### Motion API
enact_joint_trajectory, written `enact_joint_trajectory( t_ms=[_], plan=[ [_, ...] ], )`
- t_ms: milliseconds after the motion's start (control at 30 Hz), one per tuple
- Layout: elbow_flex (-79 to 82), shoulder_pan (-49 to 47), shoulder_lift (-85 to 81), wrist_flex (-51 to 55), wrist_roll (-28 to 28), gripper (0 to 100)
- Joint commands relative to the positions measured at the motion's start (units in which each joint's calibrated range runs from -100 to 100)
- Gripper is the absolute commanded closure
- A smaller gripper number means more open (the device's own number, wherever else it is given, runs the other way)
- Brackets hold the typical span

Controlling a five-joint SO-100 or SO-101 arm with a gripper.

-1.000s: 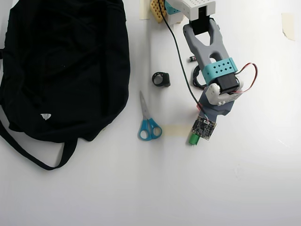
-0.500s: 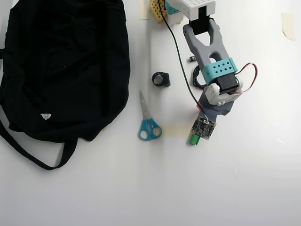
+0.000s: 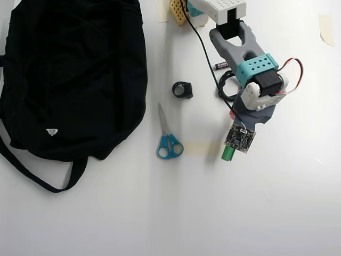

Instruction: Put the green marker into the black bag

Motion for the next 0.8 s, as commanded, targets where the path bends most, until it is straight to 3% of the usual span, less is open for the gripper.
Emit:
enact_joint_trajectory(
  t_ms=[0,767],
  plan=[
    [-4.5,-0.9,-1.6,0.9,0.9,98],
    [-7.3,1.4,-14.8,1.5,15.4,98]
  ],
)
